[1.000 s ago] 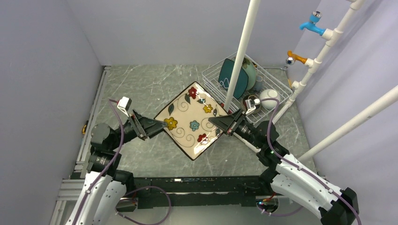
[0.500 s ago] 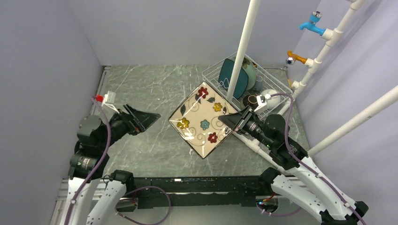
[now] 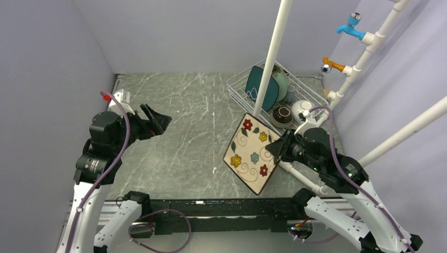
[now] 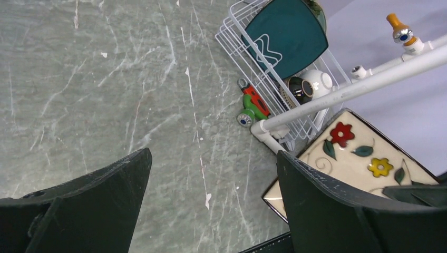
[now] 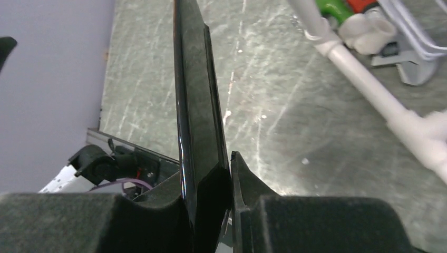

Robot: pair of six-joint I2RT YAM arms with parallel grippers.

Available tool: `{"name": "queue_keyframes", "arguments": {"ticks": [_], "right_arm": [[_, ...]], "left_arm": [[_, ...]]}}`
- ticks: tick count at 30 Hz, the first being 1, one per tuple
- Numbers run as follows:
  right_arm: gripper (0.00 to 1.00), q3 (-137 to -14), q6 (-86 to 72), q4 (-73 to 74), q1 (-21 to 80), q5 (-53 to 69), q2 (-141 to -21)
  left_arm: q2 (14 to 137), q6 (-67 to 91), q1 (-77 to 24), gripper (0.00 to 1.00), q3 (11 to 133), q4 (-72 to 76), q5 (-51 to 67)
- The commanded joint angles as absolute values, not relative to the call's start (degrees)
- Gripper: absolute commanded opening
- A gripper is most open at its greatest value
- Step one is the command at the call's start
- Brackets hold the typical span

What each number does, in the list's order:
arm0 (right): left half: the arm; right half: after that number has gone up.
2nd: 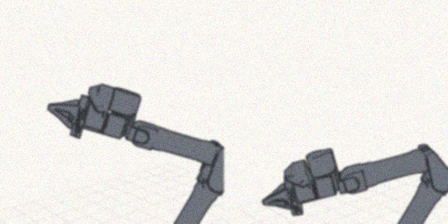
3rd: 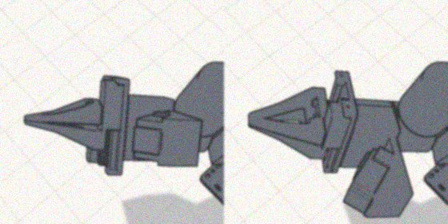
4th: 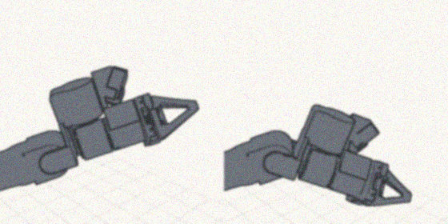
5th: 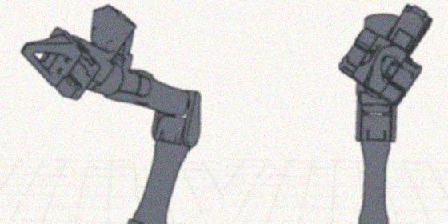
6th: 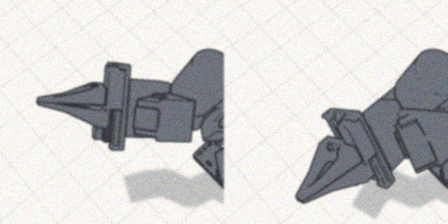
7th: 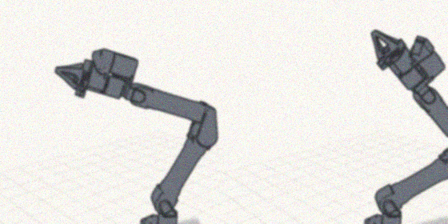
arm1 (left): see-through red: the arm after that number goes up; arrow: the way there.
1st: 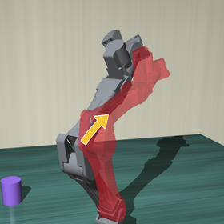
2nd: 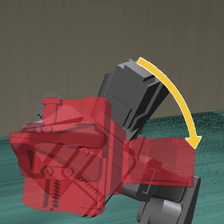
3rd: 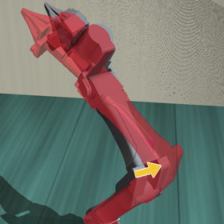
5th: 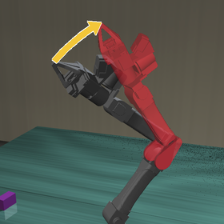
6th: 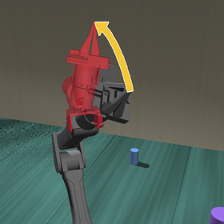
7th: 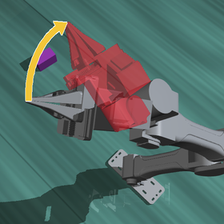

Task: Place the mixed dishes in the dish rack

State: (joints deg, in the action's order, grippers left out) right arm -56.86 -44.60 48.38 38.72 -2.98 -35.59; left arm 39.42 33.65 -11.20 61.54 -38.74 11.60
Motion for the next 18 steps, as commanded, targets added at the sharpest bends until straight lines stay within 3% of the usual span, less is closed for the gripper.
{"name": "queue_keyframes", "arguments": {"ticks": [1, 7, 18], "right_arm": [[0.00, -69.9, -42.9, 49.0, 38.8, -8.4, -33.1], [0.00, -75.1, -42.5, 58.8, 38.7, -13.9, -34.4], [0.00, -81.6, -35.9, 61.6, 38.8, -29.1, -43.5]], "left_arm": [[42.4, 31.3, -11.0, 0.93, 65.9, -33.9, 11.1], [48.6, 31.7, -11.0, 0.92, 68.8, -29.0, 12.3], [62.3, 28.7, -11.0, 0.92, 79.5, -26.2, 12.7]]}}
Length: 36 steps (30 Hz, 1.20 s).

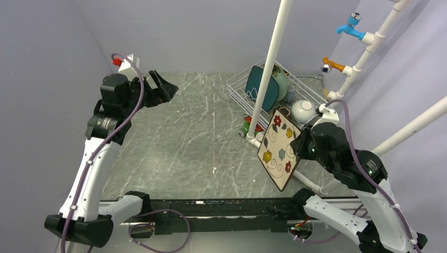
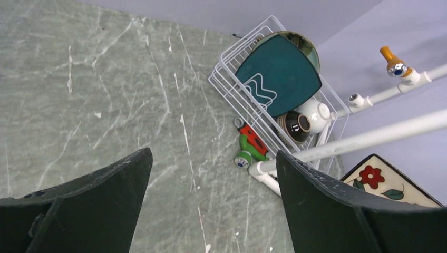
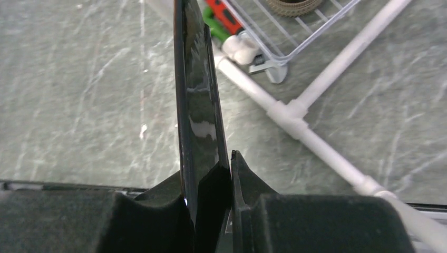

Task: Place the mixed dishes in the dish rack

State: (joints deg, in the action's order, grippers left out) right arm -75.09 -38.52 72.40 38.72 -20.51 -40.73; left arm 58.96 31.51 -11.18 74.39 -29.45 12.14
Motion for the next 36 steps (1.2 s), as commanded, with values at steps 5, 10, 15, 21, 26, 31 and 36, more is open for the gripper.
{"name": "queue_keyframes", "arguments": {"ticks": [5, 10, 15, 21, 26, 31, 36], "right_arm": [[0.00, -85.4, -31.9, 61.5, 38.8, -37.1, -50.0], [0.00, -87.2, -27.3, 56.7, 38.3, -42.3, -54.6], [0.00, -86.8, -21.1, 48.2, 31.0, -39.6, -57.8], [0.00, -84.1, -17.8, 35.5, 16.3, -22.6, -58.9], [0.00, -82.8, -17.7, 27.2, 10.1, -14.9, -61.5], [0.00, -79.7, -17.3, 16.8, 6.0, -4.8, -63.0], [0.00, -71.6, -14.7, -2.0, 5.0, 3.0, -63.0]], "left_arm": [[69.3, 24.2, -11.0, 0.95, 82.9, -27.3, 12.5], [71.2, 19.9, -10.8, 0.97, 79.1, -24.6, 12.7], [69.9, 20.3, -9.8, 0.99, 74.3, -22.2, 18.1], [68.7, 19.7, -9.8, 0.99, 72.3, -20.8, 17.6], [67.8, 19.7, -9.8, 0.99, 71.1, -19.7, 17.5], [67.7, 20.3, -9.8, 0.99, 70.8, -19.2, 18.7], [68.3, 21.1, -9.8, 0.99, 69.7, -17.9, 19.6]]}}
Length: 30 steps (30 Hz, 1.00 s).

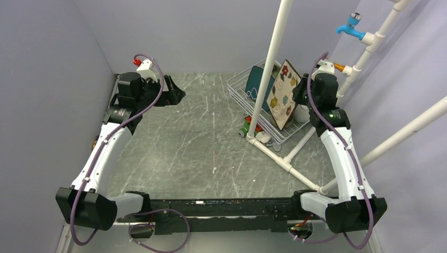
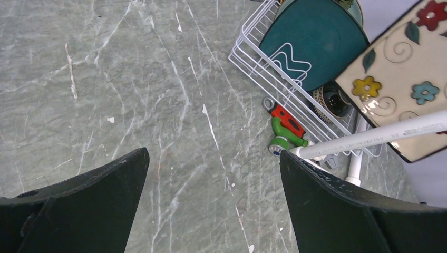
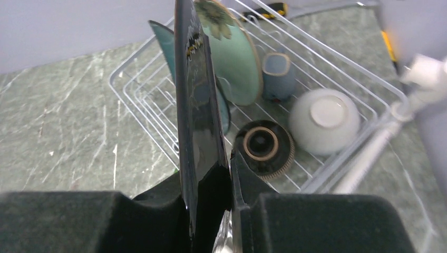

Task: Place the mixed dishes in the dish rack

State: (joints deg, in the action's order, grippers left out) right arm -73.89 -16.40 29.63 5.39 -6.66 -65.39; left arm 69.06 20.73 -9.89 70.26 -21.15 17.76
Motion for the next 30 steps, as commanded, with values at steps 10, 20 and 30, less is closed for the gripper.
{"name": "queue_keyframes", "arguments": {"ticks": [10, 20, 30], "right_arm": [[0.00, -64.6, -9.7, -21.9, 4.7, 9.1, -66.8], [0.00, -59.4, -4.7, -38.5, 4.7, 12.5, -72.7], [0.00, -58.0, -5.7, -47.6, 4.3, 18.1, -78.8]], "left_arm": [[69.8, 21.8, -8.7, 0.99, 69.2, -16.8, 21.3], [71.5, 20.7, -8.6, 0.99, 67.9, -14.5, 21.9], [71.8, 20.9, -8.6, 0.99, 67.8, -14.0, 22.9]]}}
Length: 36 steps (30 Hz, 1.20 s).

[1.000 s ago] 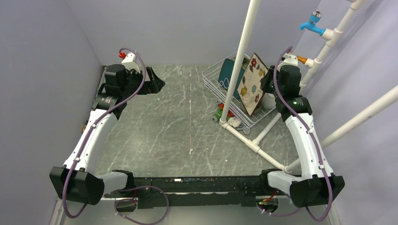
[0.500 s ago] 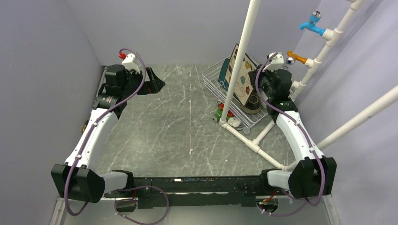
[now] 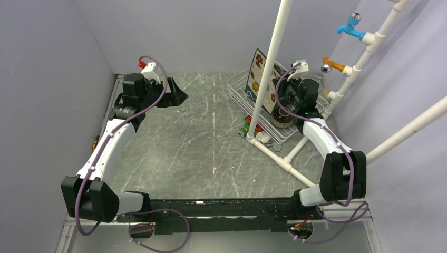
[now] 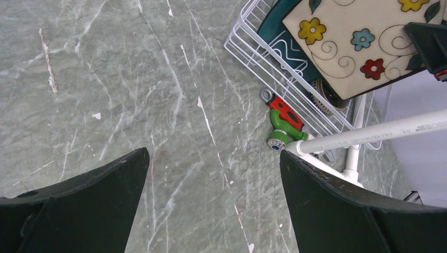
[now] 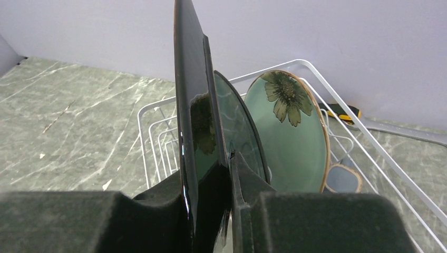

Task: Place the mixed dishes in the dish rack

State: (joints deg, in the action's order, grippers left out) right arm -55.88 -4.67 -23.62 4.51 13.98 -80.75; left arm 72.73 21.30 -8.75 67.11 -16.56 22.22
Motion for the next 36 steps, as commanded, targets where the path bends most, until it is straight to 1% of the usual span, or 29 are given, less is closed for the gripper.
{"name": "queue_keyframes", "arguments": {"ticks": [1, 15, 20, 26, 29, 36], "right_arm": [[0.00, -58.1, -6.0, -47.9, 4.2, 18.4, -79.1], [0.00, -56.3, -7.2, -55.6, 4.4, 24.1, -85.2], [0.00, -55.8, -5.7, -55.3, 5.2, 24.4, -86.6], [0.00, -54.0, -2.2, -54.5, 8.3, 20.7, -87.0], [0.00, -52.3, -1.2, -56.3, 9.6, 17.7, -88.0], [0.00, -49.0, -3.4, -61.7, 9.6, 16.1, -89.7]], "left_arm": [[71.6, 20.8, -8.6, 0.99, 67.7, -14.1, 22.7], [70.6, 22.1, -8.0, 0.99, 67.4, -13.3, 24.6], [70.7, 23.0, -7.4, 0.99, 67.3, -12.8, 26.1], [70.7, 24.6, -6.1, 0.99, 67.0, -12.0, 27.8], [70.5, 25.4, -5.4, 0.99, 66.6, -11.3, 28.7], [70.4, 26.2, -4.8, 0.99, 66.3, -10.5, 29.7]]}}
